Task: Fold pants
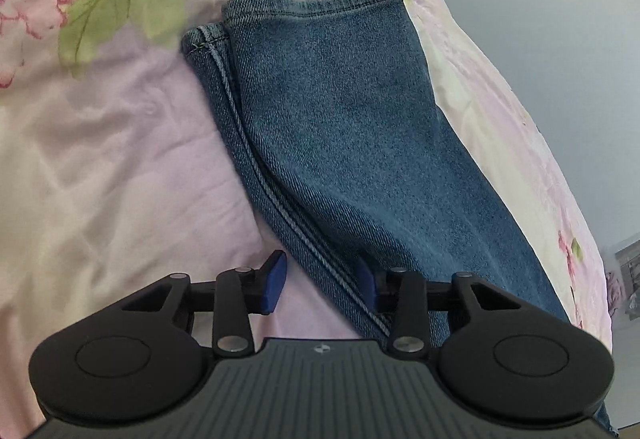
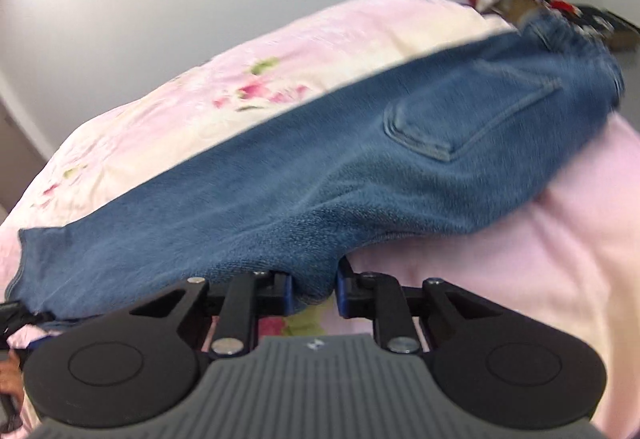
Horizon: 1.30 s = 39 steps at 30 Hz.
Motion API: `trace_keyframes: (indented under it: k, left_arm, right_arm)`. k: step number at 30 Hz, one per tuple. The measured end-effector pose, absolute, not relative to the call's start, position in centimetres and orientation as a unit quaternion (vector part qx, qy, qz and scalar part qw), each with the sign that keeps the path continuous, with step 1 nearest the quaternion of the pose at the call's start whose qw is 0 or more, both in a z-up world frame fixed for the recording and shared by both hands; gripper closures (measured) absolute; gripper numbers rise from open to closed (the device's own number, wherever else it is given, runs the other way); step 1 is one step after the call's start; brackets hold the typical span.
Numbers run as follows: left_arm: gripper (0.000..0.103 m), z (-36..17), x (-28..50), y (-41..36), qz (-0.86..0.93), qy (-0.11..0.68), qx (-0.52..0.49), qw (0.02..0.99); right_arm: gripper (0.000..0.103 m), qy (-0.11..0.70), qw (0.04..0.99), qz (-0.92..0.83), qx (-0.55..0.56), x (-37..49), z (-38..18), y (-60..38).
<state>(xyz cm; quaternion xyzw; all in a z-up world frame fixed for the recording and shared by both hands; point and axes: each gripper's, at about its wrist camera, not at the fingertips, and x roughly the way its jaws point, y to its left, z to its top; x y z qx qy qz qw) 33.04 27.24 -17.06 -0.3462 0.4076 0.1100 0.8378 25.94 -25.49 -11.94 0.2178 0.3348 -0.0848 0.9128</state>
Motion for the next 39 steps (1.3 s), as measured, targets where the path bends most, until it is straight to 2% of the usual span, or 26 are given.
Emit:
trace_keyframes:
  k: [4, 6, 12, 14, 19, 21, 23, 25, 28, 31, 34, 36, 39]
  left_arm:
    - [0.091, -16.6, 33.3, 27.7, 0.126, 0.419, -0.336, 0.834]
    - [0.096, -16.1, 33.5, 27.8, 0.134, 0.423, -0.333, 0.832]
    - [0.103, -12.9, 32.3, 26.9, 0.151, 0.412, -0.275, 0.855]
    - [0.103, -12.9, 32.5, 26.9, 0.205, 0.413, -0.188, 0.867]
    - [0.103, -13.8, 30.5, 31.6, 0.177, 0.416, -0.231, 0.861]
    - [0.098, -13.1, 29.6, 32.7, 0.171, 0.401, -0.237, 0.868]
    - [0.083, -12.4, 29.1, 34.1, 0.160, 0.384, -0.270, 0.869]
    - [0.062, -11.8, 28.7, 35.1, 0.154, 0.355, -0.301, 0.872]
    - [0.045, -11.4, 29.6, 35.3, 0.148, 0.326, -0.329, 0.874]
    - [0.038, -11.8, 31.1, 34.7, 0.133, 0.322, -0.346, 0.871]
    - [0.037, -12.8, 33.2, 33.0, 0.153, 0.337, -0.304, 0.878]
    - [0.039, -13.6, 34.1, 32.6, 0.186, 0.335, -0.281, 0.880]
    - [0.049, -14.6, 35.3, 33.4, 0.204, 0.340, -0.294, 0.870]
  right_arm:
    - [0.092, 0.345, 0.927, -0.060, 0.137, 26.7, -8.2, -26.1]
    - [0.093, 0.364, 0.923, -0.054, 0.111, 27.2, -7.9, -26.3]
    - [0.093, 0.437, 0.897, -0.037, 0.058, 27.2, -10.9, -26.1]
    - [0.093, 0.446, 0.892, -0.040, 0.054, 27.0, -12.4, -26.0]
    - [0.093, 0.481, 0.874, -0.041, 0.064, 27.7, -16.8, -26.0]
    - [0.092, 0.483, 0.872, -0.041, 0.061, 27.8, -17.4, -25.9]
    - [0.092, 0.484, 0.872, -0.040, 0.056, 28.1, -17.5, -25.7]
    - [0.092, 0.483, 0.873, -0.036, 0.052, 28.0, -17.5, -25.7]
    - [0.092, 0.483, 0.873, -0.035, 0.053, 28.1, -17.4, -25.7]
    - [0.092, 0.484, 0.873, -0.036, 0.051, 28.3, -17.4, -25.6]
    - [0.092, 0.484, 0.873, -0.034, 0.051, 28.0, -17.4, -25.7]
    - [0.092, 0.484, 0.873, -0.034, 0.050, 27.9, -17.4, -25.7]
    - [0.092, 0.484, 0.873, -0.030, 0.048, 27.9, -17.3, -25.7]
